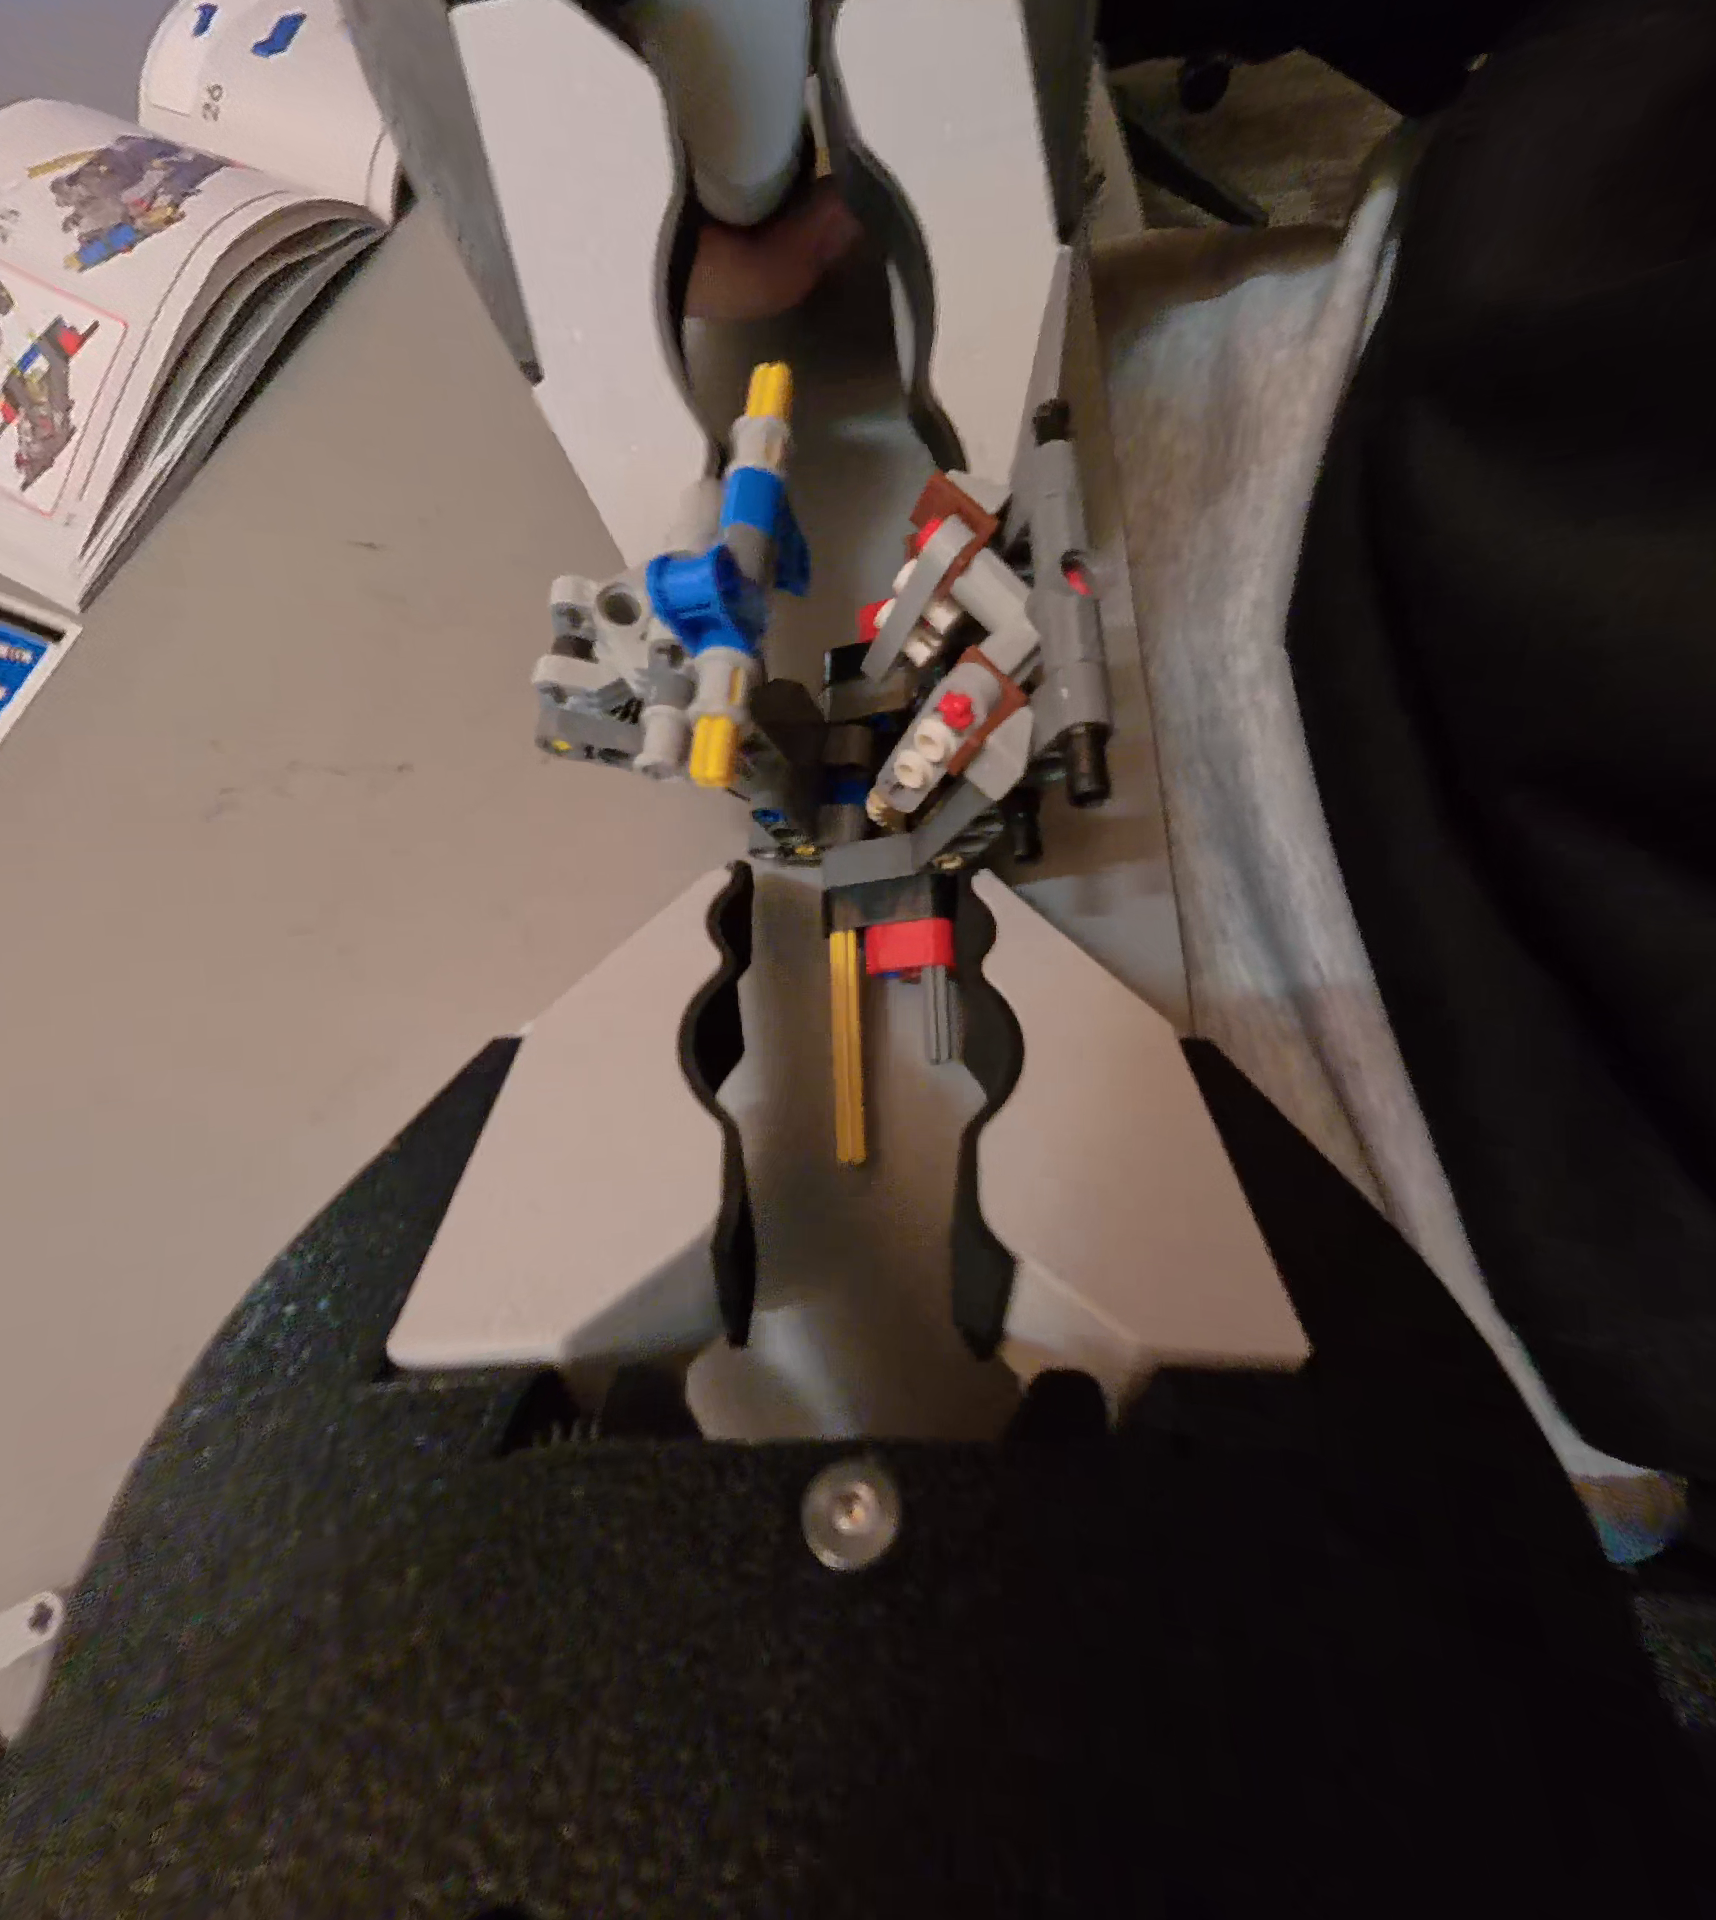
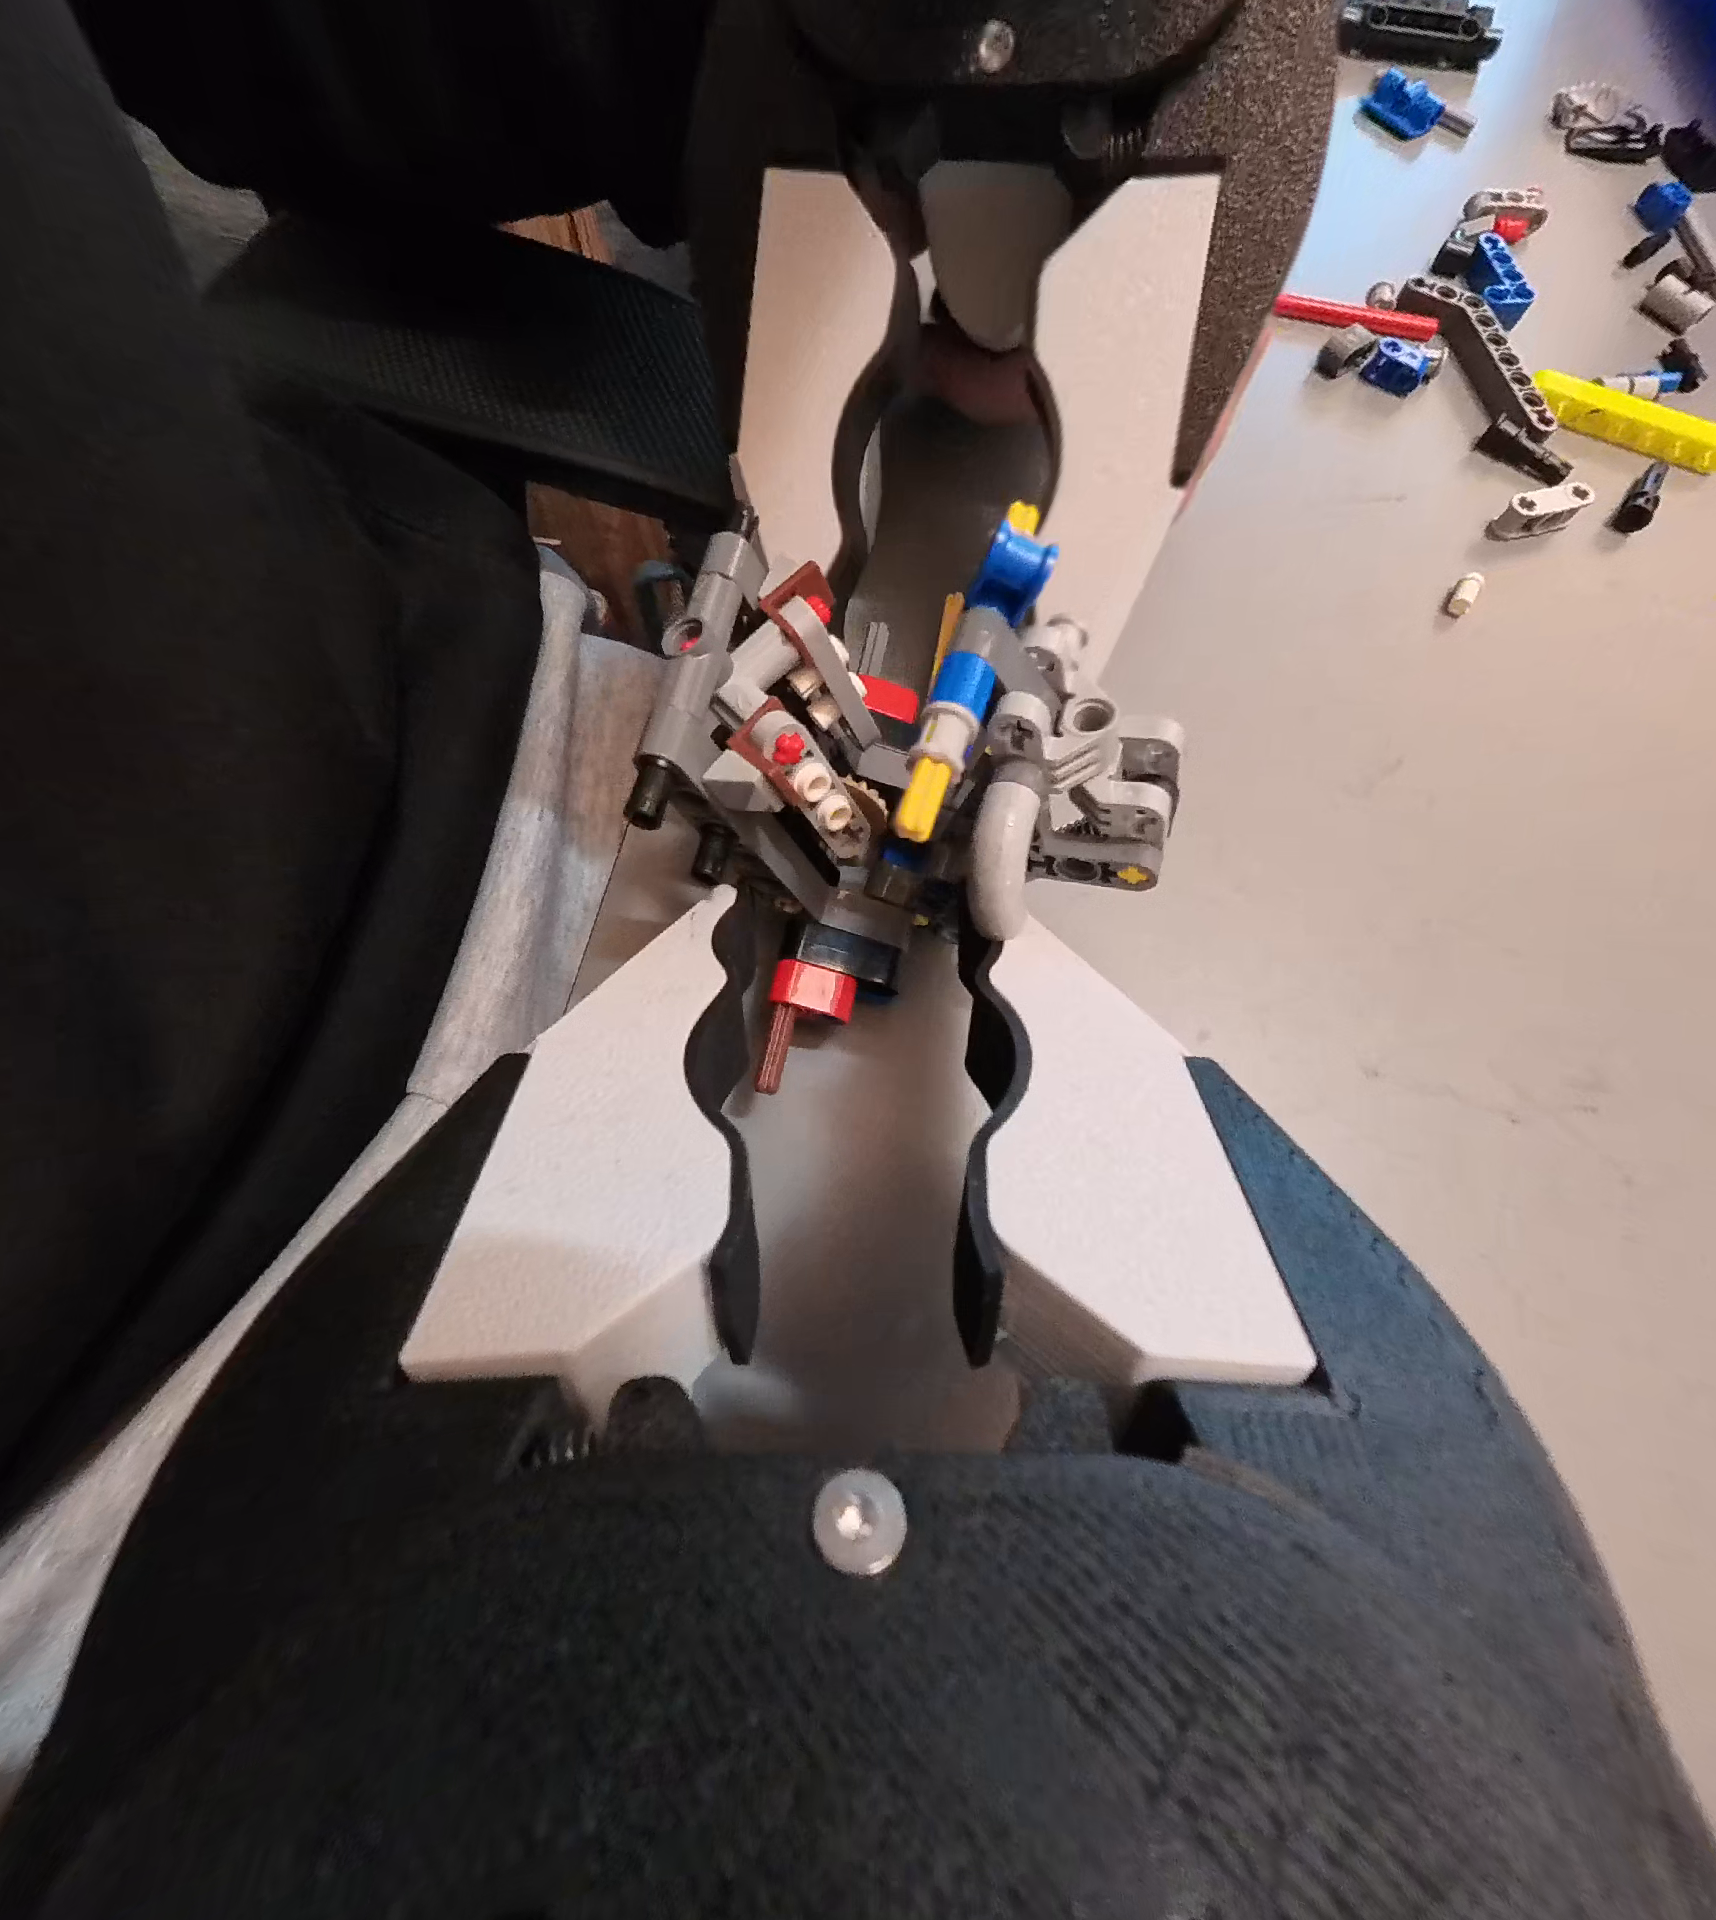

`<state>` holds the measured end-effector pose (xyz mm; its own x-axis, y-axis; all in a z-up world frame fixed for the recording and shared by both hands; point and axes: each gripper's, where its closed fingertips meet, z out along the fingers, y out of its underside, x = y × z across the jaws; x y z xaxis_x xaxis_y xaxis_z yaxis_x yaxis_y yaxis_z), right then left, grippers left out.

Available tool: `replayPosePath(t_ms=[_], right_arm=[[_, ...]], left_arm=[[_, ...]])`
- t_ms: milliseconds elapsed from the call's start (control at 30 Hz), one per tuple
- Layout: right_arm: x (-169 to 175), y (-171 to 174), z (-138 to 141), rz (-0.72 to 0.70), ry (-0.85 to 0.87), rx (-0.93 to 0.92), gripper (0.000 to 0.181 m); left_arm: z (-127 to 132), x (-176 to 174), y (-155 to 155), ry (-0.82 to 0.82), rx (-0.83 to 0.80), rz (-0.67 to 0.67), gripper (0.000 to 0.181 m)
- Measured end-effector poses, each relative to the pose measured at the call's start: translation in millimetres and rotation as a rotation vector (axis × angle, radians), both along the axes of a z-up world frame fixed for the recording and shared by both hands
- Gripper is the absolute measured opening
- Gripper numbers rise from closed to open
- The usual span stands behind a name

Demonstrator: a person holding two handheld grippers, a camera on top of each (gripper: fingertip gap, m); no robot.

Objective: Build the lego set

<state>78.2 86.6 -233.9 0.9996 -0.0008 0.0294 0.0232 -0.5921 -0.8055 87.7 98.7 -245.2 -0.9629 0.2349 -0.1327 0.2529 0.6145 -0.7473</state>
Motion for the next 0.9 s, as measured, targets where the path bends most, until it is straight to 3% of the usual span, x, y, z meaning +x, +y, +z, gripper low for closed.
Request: replayPosePath(t_ms=[100,400,633,900], right_arm=[[-1,1,0,-0.002,-0.007,-0.001,0.038],[5,0,-13,-0.114,0.031,-0.080,0.050],[9,0,-9,-0.090,-0.074,-0.064,0.039],[12,1,-10,-0.046,-0.084,-0.064,0.036]], left_arm=[[2,-1,-1,-0.084,-0.031,-0.040,0.034],[1,-3,0,-0.101,-0.030,-0.064,0.020],[1,8,-2,-0.040,-0.018,0.021,0.027],[1,5,-5,-0.028,-0.011,-0.013,0.037]])
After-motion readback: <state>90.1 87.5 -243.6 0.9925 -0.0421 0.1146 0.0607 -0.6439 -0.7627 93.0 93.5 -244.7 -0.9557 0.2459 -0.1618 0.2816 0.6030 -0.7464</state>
